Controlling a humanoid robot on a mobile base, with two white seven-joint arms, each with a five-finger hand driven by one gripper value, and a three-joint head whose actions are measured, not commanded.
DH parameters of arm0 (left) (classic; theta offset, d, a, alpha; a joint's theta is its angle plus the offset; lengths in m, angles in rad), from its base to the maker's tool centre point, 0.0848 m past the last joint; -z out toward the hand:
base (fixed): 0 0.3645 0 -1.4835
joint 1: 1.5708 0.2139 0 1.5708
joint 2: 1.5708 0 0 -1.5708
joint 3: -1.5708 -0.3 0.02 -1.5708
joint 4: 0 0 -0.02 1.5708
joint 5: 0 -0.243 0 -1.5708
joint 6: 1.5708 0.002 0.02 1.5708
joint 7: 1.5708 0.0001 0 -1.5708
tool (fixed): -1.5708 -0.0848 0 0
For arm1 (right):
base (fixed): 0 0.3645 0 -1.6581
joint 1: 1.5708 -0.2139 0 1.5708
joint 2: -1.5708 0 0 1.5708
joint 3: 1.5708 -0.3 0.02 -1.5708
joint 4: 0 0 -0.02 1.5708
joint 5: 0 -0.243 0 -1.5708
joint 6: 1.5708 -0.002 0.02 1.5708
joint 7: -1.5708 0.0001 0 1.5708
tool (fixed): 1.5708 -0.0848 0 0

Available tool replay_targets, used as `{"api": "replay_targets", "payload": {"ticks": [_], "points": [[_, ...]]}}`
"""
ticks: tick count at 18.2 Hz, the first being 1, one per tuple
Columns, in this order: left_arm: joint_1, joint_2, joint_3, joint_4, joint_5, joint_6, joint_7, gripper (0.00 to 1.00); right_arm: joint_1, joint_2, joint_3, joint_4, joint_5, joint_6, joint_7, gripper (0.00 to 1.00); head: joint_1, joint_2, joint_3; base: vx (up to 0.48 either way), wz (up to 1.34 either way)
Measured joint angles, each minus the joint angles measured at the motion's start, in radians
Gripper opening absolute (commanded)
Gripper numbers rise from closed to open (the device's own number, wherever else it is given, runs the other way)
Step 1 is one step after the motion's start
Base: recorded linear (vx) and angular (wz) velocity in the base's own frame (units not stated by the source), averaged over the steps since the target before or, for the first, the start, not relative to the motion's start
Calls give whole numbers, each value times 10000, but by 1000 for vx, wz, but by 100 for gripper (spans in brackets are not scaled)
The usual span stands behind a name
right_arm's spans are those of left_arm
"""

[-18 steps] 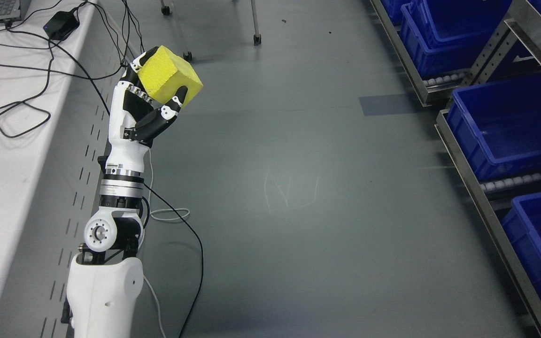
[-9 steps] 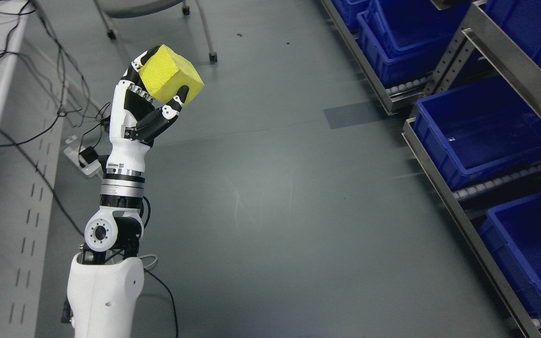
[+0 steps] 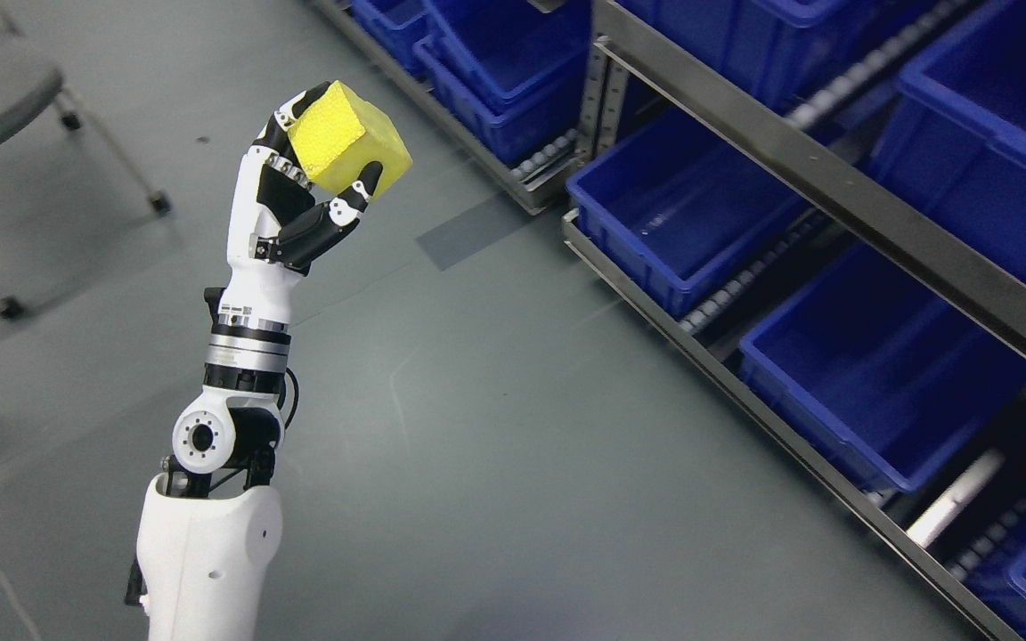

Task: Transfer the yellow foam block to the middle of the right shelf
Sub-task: 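Hold the cube raised in the left hand while turning toward the shelves, then extend the left hand over a middle-shelf blue bin and release the cube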

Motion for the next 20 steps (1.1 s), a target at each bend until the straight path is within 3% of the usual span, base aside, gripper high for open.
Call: {"api": "replay_targets", "payload": {"ticks": [11,20], "points": [[-1140,0,-1014,-81,0,51,-12,31,1,0,0,0,0,0,-4,100,0,0,0,149,-872],[-3701,0,-1812,-105,10,1896,394,36,-1,0,0,0,0,-1,-4,100,0,2,0,82,-407]]}}
